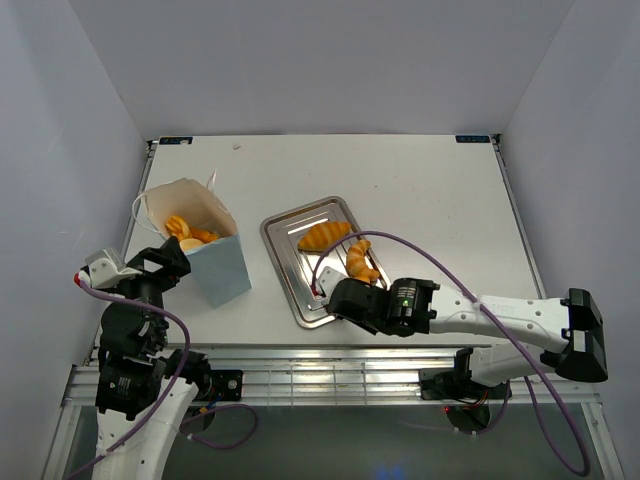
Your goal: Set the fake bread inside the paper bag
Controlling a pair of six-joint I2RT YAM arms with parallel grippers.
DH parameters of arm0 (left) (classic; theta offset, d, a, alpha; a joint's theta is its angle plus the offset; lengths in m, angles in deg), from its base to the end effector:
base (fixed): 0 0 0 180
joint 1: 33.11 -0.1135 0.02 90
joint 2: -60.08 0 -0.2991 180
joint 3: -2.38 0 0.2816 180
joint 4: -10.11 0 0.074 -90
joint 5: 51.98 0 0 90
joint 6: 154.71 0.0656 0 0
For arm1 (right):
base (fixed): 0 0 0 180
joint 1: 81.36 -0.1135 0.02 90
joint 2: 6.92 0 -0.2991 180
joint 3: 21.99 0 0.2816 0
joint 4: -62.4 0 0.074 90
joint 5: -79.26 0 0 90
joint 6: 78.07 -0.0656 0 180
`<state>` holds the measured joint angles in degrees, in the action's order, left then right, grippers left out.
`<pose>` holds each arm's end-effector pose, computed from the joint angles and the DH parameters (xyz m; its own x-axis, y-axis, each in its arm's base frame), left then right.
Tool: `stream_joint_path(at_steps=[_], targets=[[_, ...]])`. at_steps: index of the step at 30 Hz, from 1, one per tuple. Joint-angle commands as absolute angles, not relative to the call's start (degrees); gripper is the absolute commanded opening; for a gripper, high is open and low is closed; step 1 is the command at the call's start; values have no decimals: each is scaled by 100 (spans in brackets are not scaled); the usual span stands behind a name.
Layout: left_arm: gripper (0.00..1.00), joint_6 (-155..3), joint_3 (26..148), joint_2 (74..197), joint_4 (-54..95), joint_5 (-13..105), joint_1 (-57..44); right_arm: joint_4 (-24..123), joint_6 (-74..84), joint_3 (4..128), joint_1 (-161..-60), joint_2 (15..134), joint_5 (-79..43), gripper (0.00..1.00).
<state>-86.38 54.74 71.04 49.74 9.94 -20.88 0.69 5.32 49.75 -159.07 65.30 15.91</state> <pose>0.0744 0.0155 0.3607 0.1288 -0.3613 -0.9235 -0.2425 0.8915 -0.3826 0.0867 0.2596 0.2786 -0.2824 -0.8130 -0.5091 -0.8016 0.4916 -0.3404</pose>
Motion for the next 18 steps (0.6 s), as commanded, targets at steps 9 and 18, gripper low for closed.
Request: stream_joint_path(at_steps=[9, 18], targets=[[94, -8616, 5450, 7141, 4948, 1033, -2063, 1217, 569, 5799, -15932, 5435, 1809, 18], [94, -8633, 5468, 7256, 4974, 989, -2063, 4278, 647, 4964, -15932, 4204, 957, 21]])
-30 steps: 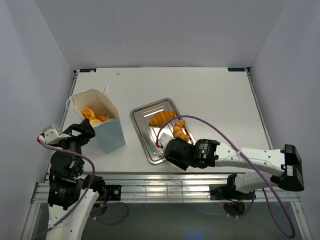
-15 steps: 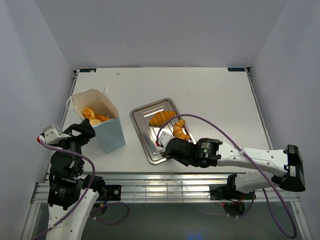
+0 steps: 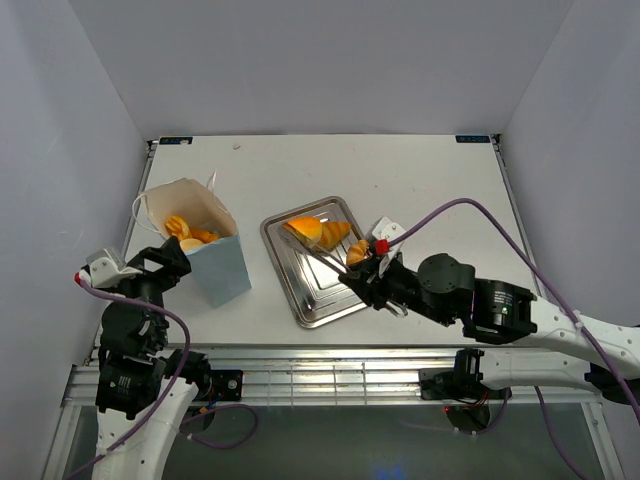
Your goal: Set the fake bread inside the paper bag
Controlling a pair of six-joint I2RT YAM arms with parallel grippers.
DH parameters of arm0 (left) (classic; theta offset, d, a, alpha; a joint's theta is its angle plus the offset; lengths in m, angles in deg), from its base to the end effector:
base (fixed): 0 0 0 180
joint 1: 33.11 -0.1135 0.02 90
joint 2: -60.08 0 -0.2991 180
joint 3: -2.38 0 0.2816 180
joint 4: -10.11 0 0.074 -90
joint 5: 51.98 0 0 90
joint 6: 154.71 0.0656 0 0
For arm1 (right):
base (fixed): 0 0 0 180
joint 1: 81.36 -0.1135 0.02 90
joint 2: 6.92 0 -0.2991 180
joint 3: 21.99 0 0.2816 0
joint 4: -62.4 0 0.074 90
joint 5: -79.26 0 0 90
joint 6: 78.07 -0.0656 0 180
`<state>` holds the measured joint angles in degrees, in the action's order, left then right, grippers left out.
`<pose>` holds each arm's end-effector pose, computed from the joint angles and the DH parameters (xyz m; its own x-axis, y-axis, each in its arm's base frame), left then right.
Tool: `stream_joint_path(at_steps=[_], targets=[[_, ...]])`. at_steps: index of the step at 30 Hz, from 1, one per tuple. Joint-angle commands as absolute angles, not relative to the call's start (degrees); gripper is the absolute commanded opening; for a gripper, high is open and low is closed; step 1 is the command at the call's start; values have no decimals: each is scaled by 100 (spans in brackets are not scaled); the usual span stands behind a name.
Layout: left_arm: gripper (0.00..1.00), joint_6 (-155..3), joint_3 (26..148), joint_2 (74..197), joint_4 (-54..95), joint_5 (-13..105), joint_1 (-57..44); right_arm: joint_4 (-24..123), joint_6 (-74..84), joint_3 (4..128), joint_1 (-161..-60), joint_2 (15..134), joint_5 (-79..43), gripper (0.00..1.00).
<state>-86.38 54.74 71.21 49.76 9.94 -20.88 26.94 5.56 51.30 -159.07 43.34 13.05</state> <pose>0.0751 0.0153 0.3605 0.1258 -0.3606 -0.9242 -0.2437 0.8918 -0.3812 0.0724 0.2082 0.4248 -0.1354 -0.1447 -0.9802 -0.8001 0.5994 0.0221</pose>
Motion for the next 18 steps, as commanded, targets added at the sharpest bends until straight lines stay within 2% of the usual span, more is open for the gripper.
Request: stream_joint_path(at_steps=[1, 7, 18], targets=[[94, -8633, 5468, 7256, 4974, 998, -2055, 4646, 752, 4911, -15932, 4194, 904, 20], [94, -8633, 5468, 7291, 4966, 1015, -2055, 5563, 1157, 5226, -15932, 4554, 1071, 20], [94, -8624, 5459, 7300, 4957, 1024, -2028, 6793, 1553, 6605, -15827, 6250, 52, 18]])
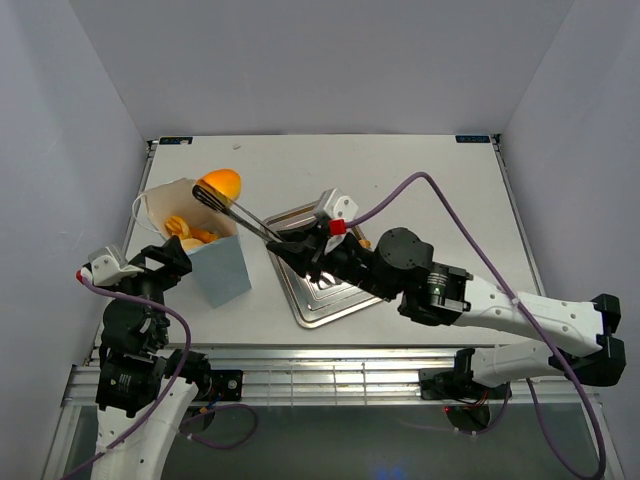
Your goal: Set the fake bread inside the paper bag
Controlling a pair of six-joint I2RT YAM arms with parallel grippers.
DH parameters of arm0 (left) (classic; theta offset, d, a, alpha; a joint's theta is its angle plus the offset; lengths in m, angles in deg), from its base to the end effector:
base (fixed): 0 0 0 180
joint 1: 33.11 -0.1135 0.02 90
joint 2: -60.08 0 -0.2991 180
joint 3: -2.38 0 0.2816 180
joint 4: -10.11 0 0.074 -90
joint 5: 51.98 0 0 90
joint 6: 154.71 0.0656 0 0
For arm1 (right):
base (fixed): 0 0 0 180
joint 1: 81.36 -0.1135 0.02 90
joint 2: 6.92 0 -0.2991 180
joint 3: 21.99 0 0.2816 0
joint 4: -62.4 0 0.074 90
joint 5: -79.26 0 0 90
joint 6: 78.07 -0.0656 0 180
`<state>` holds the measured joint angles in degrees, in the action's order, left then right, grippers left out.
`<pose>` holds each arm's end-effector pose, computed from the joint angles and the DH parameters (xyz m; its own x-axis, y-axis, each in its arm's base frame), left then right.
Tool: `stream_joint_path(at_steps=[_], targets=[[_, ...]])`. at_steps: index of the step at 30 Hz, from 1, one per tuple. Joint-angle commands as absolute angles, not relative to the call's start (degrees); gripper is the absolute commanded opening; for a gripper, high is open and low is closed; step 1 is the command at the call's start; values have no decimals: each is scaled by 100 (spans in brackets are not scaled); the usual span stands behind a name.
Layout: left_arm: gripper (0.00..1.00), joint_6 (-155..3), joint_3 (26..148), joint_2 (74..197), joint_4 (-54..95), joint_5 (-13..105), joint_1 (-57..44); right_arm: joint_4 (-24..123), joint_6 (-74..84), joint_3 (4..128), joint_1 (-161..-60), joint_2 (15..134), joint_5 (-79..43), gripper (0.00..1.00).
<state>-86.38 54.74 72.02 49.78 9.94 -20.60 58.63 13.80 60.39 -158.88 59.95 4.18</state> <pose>0.0786 0.0142 0.3597 0.1110 -0.3583 -0.9270 -0.2447 0.8942 -0.3750 0.0831 0.2974 0.4918 0.0730 0.1837 -0.9803 -0.8871 0.4612 0.0204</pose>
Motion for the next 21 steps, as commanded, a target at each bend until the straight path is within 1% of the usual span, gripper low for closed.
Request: stream_joint_path(at_steps=[1, 6, 10, 11, 14, 17, 21], targets=[[94, -8616, 5450, 7308, 4957, 1016, -2037, 6803, 1518, 6703, -15757, 6503, 25, 18], [94, -8616, 5450, 7343, 4957, 1024, -2019, 6996, 1237, 7046, -15441, 7120, -492, 19], [94, -8607, 5459, 7352, 4957, 1015, -2011, 7198, 667, 7248, -14985, 7559, -1038, 19], [94, -8607, 5459, 7344, 4957, 1015, -2011, 7190, 570, 7310, -14896, 7630, -1430, 19], [94, -8616, 5459, 7343, 4966, 1024, -2002, 7294, 209, 7442, -14597, 7885, -1950, 20], [94, -8616, 5450, 7335, 4965, 1015, -2002, 7400, -64, 7521, -14377, 8105, -2408, 23], [94, -8616, 5459, 7344, 4957, 1024, -1993, 7453, -301, 7556, -14236, 8351, -2673, 27]])
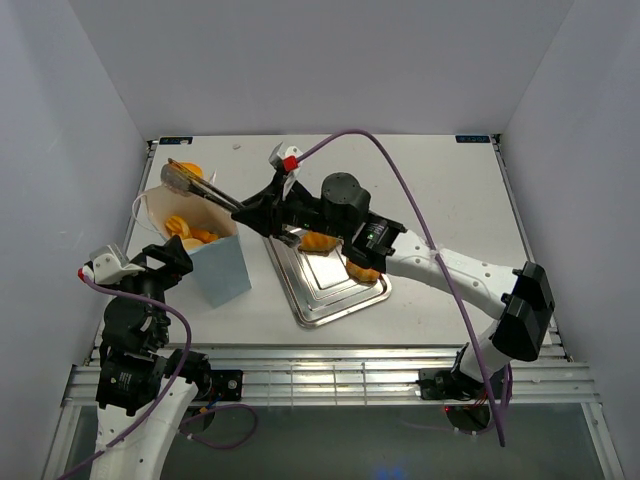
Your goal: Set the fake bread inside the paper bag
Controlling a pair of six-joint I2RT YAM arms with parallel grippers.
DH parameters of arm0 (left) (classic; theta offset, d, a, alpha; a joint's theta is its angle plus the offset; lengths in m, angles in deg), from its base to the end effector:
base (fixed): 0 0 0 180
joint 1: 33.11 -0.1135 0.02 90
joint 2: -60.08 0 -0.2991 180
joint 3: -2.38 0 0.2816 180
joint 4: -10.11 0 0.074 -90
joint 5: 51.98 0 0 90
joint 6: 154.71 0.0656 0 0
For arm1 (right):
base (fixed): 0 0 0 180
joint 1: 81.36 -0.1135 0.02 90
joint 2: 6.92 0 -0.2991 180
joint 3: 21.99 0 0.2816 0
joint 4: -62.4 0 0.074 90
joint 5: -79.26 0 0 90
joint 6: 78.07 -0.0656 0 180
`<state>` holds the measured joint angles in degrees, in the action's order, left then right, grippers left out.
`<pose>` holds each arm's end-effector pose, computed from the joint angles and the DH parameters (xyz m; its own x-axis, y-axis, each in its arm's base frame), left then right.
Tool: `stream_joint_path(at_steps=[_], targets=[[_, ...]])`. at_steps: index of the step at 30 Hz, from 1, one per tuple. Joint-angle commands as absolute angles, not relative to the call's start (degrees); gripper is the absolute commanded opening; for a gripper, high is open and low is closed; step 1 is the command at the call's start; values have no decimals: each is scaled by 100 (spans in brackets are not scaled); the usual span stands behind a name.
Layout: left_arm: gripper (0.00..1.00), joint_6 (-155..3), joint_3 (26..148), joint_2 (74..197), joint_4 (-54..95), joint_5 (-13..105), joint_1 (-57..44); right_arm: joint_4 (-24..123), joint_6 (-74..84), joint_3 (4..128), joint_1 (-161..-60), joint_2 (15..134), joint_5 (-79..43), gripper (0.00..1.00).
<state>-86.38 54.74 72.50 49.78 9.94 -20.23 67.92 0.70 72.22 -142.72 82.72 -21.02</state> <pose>0.0807 0.0132 0.3592 0.1011 -0.3573 -0.9285 -0.2420 0.8964 -0.3713 0.1983 0.3876 0.4593 -0.1022 0.2126 -0.9718 -0.9460 0.2814 0.1611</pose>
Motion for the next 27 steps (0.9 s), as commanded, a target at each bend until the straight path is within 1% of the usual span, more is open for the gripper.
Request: stream_joint_path(at_steps=[1, 2, 3, 5, 9, 11, 15, 20, 25, 27], targets=[[94, -8616, 5450, 7344, 4965, 1016, -1993, 7479, -345, 7565, -14184, 8447, -2717, 28], [94, -8616, 5450, 7335, 4966, 1024, -1984, 7497, -432, 7565, -14166, 8501, -2857, 36], [94, -8616, 5459, 7335, 4957, 1016, -1976, 7515, -485, 7600, -14122, 8545, -2902, 41], [94, -8616, 5450, 7335, 4957, 1015, -1975, 7506, -574, 7662, -14069, 8694, -3016, 48], [94, -8616, 5450, 7317, 4957, 1007, -1967, 7462, -688, 7846, -13972, 8844, -3096, 53], [94, -8616, 5450, 7317, 4966, 998, -1958, 7409, -732, 7934, -13937, 8835, -3061, 59], [94, -8616, 5459, 7326, 4966, 1007, -1932, 7339, -750, 8013, -13876, 8695, -2938, 61], [94, -8616, 5459, 7326, 4974, 989, -1923, 7085, -574, 8136, -13831, 8414, -2894, 61], [94, -8616, 5450, 7326, 4974, 1007, -1923, 6575, -118, 8172, -13831, 7764, -2586, 61], [94, -8616, 5450, 7326, 4966, 1007, -1923, 6417, 67, 7910, -13831, 7361, -2201, 61]])
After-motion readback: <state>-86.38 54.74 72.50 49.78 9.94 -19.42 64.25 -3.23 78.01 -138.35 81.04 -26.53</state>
